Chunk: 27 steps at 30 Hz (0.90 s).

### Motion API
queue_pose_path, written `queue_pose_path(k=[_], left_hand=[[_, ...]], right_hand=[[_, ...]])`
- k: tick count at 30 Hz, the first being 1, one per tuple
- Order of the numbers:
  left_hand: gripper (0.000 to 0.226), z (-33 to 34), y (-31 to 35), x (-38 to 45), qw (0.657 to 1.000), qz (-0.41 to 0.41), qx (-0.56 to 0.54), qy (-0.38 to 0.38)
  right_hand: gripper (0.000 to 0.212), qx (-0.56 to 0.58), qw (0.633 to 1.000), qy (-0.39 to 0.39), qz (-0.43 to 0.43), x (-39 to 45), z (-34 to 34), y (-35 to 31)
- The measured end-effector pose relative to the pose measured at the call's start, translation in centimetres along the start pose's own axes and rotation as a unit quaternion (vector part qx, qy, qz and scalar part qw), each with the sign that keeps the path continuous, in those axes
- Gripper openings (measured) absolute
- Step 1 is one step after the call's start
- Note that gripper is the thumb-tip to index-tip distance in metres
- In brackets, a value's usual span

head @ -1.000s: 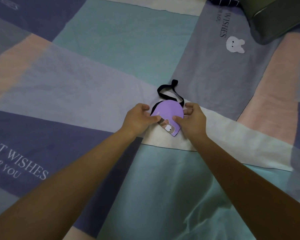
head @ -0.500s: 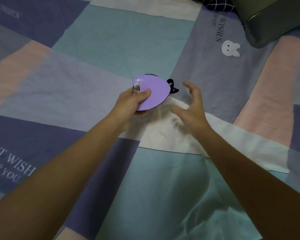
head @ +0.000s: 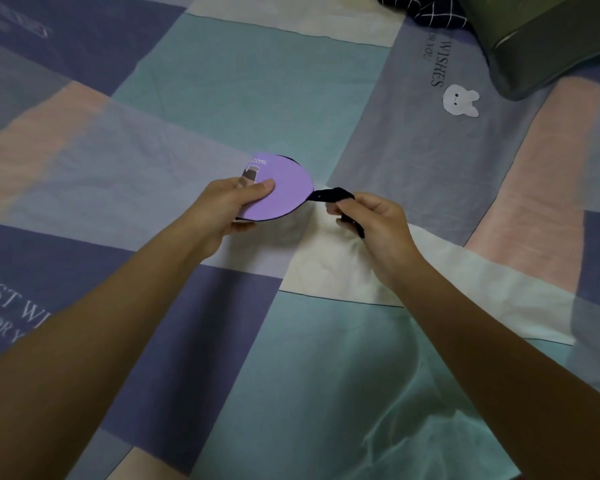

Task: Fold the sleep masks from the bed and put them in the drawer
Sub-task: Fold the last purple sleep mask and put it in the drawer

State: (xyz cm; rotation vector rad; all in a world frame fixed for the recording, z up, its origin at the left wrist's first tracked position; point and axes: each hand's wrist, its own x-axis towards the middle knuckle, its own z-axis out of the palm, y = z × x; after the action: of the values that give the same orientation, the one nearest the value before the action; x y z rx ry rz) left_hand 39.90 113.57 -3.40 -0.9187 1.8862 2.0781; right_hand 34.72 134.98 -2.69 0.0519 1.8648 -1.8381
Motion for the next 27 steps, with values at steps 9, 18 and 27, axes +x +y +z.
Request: queue_pose_path(k=[9, 18, 27], left_hand=[[0.022, -1.2, -0.3, -0.2, 0.989, -0.036, -0.03, 0.138], [0.028, -0.2, -0.9, -1.5, 0.991, 0.039, -0.026, 0.126], [0.026, 0.3, -3.0, -2.0, 0.988, 0.066, 0.024, 0.134]], right_hand=[[0.037, 0.238, 0.957, -0.161, 0.028, -1.9, -0.4, -2.0], [0.025, -0.364, 0.93, -0.003, 0.046, -0.9, -1.5, -1.8], [0.039, 0.378, 0.924, -0.021, 0.05, -1.5, -0.4, -3.4]])
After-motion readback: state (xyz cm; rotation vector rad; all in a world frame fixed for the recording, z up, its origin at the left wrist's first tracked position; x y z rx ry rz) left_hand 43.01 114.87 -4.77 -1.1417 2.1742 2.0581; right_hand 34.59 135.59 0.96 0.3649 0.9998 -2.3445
